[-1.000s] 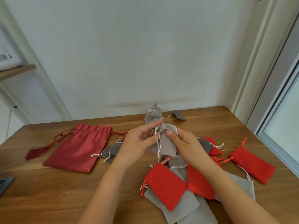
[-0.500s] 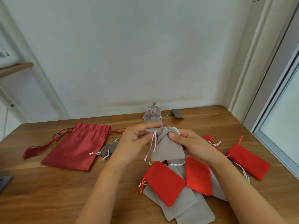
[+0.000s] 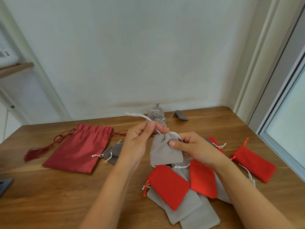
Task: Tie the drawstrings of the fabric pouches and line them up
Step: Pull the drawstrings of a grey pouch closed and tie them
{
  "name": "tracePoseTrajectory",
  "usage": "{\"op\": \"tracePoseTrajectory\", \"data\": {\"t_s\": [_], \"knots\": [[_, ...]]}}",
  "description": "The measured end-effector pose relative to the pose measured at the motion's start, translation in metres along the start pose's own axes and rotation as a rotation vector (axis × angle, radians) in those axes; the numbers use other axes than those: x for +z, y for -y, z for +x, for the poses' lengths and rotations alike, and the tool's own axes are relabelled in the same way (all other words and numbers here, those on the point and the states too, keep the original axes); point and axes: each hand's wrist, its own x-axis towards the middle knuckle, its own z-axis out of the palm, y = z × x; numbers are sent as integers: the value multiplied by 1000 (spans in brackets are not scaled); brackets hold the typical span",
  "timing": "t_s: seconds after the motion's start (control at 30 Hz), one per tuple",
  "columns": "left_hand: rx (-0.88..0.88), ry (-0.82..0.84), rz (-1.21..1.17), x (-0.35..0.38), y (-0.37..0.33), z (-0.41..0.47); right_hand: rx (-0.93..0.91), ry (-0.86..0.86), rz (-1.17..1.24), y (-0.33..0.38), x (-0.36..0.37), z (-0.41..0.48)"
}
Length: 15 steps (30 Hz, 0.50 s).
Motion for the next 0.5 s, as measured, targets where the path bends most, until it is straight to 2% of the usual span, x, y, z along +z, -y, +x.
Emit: {"op": "tracePoseTrajectory", "data": {"t_s": [0.07, 0.17, 0.33, 0.5], "knots": [[-76, -1, -73, 1, 1, 1, -42, -11, -99, 1, -2, 1], [-107, 3, -11, -2, 4, 3, -64, -39, -140, 4, -6, -1], [-190, -115, 245, -4, 12, 6, -208, -120, -623, 1, -8, 0], [-230, 30, 416, -15, 12, 8, -406, -325, -643, -4, -4, 5]]}}
